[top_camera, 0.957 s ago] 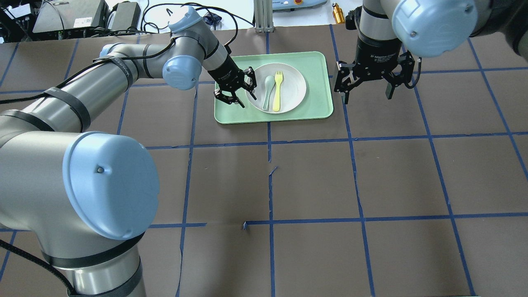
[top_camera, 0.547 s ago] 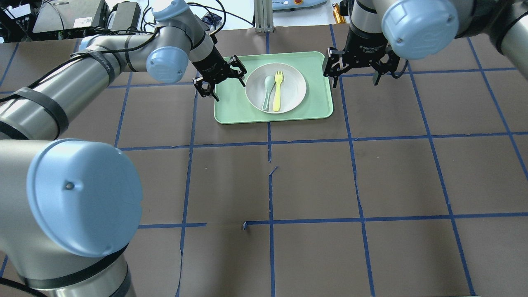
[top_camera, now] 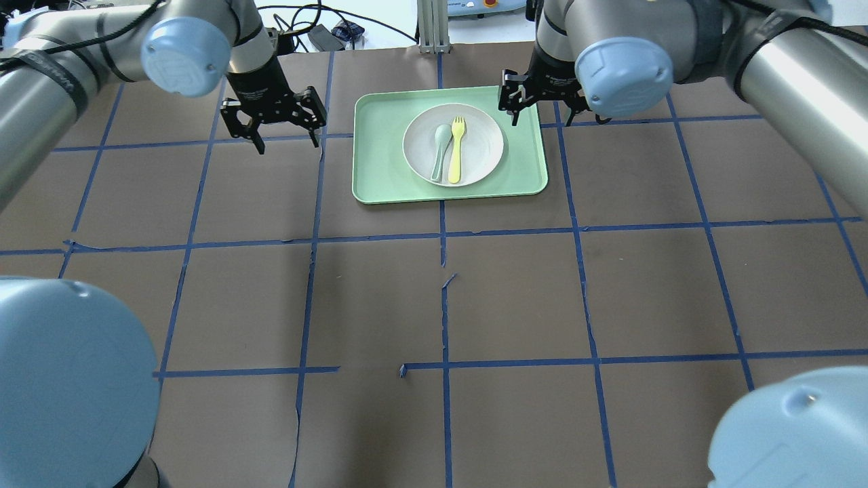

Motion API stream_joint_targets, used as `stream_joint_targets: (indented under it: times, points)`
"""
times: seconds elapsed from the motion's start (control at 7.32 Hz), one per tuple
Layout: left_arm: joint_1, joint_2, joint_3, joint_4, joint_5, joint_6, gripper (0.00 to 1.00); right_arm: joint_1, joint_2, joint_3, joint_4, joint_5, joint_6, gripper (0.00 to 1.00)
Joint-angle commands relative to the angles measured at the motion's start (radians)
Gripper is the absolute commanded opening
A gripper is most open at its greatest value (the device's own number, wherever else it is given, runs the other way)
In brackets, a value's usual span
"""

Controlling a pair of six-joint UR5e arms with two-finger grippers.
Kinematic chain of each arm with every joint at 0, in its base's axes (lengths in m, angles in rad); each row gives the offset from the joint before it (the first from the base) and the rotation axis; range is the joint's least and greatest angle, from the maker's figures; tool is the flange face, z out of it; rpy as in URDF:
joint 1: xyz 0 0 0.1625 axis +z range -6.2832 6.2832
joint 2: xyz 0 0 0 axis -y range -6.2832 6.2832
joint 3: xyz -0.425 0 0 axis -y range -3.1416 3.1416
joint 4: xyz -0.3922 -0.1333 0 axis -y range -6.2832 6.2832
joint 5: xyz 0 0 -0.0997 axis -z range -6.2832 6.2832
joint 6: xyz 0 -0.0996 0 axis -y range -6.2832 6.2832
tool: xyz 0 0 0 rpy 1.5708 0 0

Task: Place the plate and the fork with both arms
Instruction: 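Raise the left gripper away while the right gripper moves over the yellow fork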

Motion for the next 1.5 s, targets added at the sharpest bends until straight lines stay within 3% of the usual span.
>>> stream_joint_targets:
  times: [0.0,0.68,1.37]
  points:
    - [0.073,0.074,-0.037,-0.047,0.018,0.113,1.0,0.058,0.143,-0.116,-0.038,0.006,0.11,0.65]
    - [0.098,0.129,-0.099,-0.064,0.015,0.113,1.0,0.067,0.254,-0.138,-0.15,0.024,0.122,0.63]
    - [0.1,0.146,-0.14,-0.05,0.015,0.101,1.0,0.086,0.295,-0.137,-0.15,0.024,0.123,0.63]
